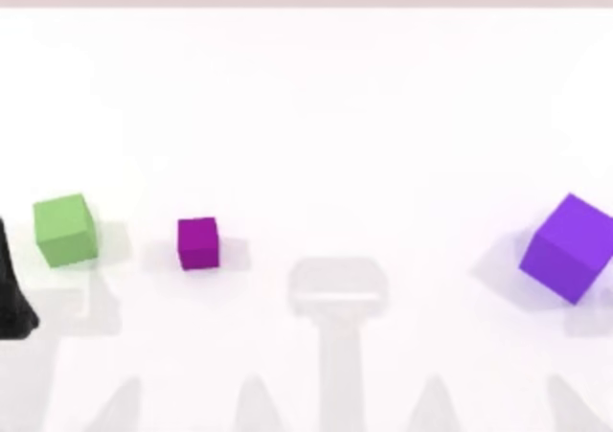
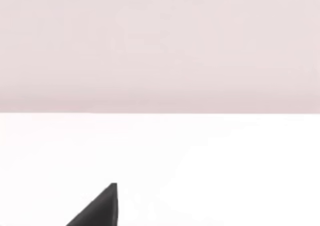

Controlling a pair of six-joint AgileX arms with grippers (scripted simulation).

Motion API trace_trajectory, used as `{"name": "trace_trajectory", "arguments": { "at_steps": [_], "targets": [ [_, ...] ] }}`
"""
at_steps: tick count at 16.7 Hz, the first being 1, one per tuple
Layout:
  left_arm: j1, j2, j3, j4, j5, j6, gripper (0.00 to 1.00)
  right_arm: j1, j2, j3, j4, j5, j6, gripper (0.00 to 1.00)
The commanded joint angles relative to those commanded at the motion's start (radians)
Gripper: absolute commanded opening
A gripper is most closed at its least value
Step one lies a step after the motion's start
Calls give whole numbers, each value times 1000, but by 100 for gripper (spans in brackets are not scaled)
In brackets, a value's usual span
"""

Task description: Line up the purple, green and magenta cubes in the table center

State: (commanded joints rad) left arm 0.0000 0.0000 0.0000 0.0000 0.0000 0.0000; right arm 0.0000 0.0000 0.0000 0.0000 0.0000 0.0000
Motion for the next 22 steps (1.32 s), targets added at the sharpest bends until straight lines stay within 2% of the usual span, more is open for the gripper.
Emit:
{"name": "trace_trajectory", "arguments": {
  "at_steps": [4,8,22],
  "targets": [
    [-10,31,30,-22,2,-11,100,0,0,0,0,0,0,100],
    [-58,220,209,-145,4,-69,100,0,0,0,0,0,0,100],
    [-327,1608,1236,-900,-1,-400,100,0,0,0,0,0,0,100]
  ]
}}
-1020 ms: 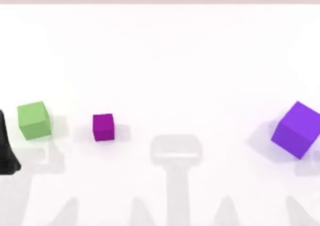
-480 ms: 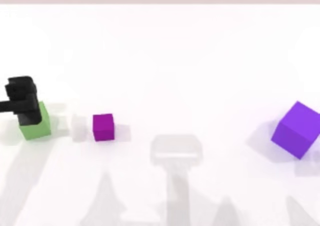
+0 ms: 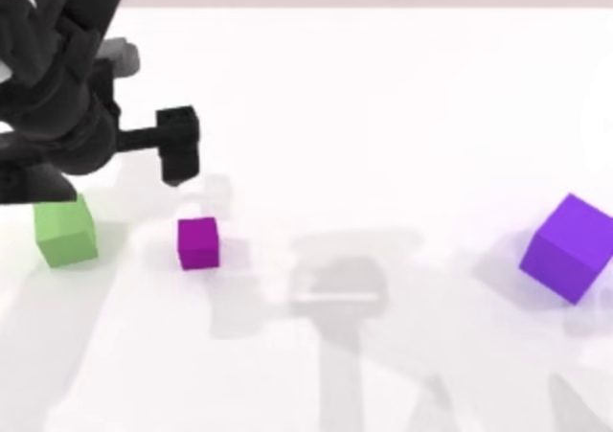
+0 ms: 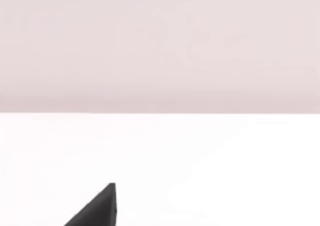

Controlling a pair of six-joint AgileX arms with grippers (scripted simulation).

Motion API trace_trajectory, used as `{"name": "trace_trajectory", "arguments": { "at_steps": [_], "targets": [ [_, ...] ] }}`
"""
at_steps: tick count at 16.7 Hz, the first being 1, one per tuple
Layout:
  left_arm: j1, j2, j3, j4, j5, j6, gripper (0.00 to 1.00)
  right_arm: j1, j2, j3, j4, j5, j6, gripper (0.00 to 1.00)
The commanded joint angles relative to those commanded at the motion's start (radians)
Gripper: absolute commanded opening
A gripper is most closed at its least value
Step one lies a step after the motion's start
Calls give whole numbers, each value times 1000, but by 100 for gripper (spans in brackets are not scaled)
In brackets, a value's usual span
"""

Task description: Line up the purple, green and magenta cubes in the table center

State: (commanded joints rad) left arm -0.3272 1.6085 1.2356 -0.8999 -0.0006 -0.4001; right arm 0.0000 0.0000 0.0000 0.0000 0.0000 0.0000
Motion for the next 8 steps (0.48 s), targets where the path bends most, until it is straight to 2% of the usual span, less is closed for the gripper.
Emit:
{"name": "trace_trajectory", "arguments": {
  "at_steps": [4,8],
  "targets": [
    [-57,277,224,-150,1,-71,100,0,0,0,0,0,0,100],
    [-87,416,348,-225,2,-109,100,0,0,0,0,0,0,100]
  ]
}}
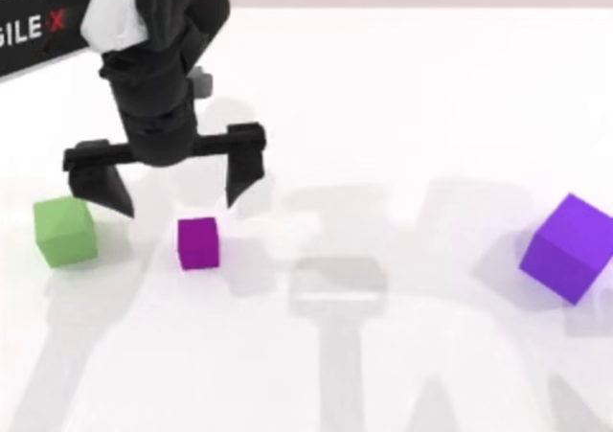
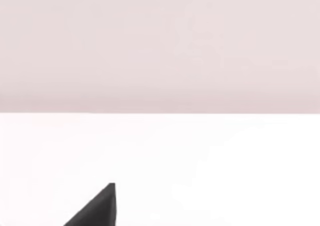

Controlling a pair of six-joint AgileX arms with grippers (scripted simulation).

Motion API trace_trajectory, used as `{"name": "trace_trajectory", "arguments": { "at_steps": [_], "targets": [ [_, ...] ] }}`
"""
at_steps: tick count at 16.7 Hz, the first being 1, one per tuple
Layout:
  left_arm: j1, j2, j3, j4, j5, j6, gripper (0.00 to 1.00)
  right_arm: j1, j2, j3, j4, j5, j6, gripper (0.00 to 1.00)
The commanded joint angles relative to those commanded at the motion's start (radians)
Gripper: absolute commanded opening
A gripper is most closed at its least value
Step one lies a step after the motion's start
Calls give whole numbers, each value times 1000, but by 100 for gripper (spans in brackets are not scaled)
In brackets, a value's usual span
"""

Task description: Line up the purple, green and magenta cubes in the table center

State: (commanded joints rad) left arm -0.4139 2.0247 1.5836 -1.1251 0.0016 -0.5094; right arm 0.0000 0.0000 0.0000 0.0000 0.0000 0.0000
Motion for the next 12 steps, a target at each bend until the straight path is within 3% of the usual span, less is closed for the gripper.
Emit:
{"name": "trace_trajectory", "arguments": {
  "at_steps": [8,12],
  "targets": [
    [2,13,-6,13,0,0,100,0,0,0,0,0,0,100],
    [1,68,-93,161,1,1,100,0,0,0,0,0,0,100]
  ]
}}
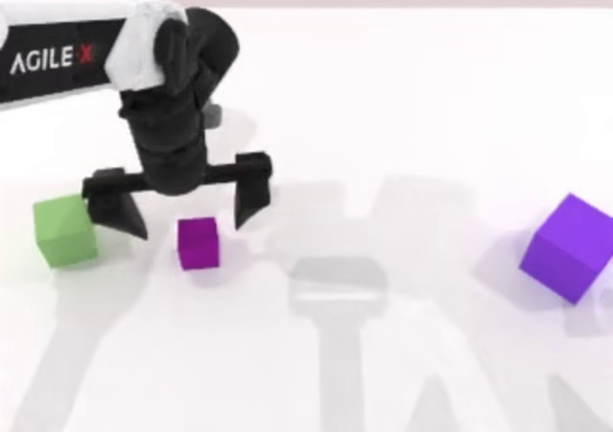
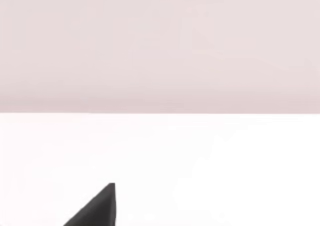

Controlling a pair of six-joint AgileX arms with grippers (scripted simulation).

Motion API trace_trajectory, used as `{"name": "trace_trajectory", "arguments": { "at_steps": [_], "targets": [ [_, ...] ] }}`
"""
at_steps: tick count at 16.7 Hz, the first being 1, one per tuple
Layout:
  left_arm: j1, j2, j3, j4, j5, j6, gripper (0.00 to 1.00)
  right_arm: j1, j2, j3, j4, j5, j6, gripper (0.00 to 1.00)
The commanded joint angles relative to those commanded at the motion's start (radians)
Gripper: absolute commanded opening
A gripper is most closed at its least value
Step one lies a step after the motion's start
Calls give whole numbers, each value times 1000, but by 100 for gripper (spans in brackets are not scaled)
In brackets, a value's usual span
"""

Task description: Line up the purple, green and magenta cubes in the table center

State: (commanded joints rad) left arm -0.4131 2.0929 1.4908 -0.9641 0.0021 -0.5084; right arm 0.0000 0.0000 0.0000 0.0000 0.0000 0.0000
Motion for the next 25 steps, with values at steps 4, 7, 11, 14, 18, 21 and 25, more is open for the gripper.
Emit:
{"name": "trace_trajectory", "arguments": {
  "at_steps": [4,7,11,14,18,21,25],
  "targets": [
    [-1,57,-83,138,0,0,100,0,0,0,0,0,0,100],
    [-1,62,-89,147,1,0,100,0,0,0,0,0,0,100],
    [-1,62,-89,147,1,0,77,0,0,0,0,0,0,100],
    [-1,62,-89,147,1,0,55,0,0,0,0,0,0,100],
    [-1,62,-89,147,1,0,25,0,0,0,0,0,0,100],
    [-1,62,-89,147,1,0,2,0,0,0,0,0,0,100],
    [-1,62,-89,147,1,0,0,0,0,0,0,0,0,100]
  ]
}}
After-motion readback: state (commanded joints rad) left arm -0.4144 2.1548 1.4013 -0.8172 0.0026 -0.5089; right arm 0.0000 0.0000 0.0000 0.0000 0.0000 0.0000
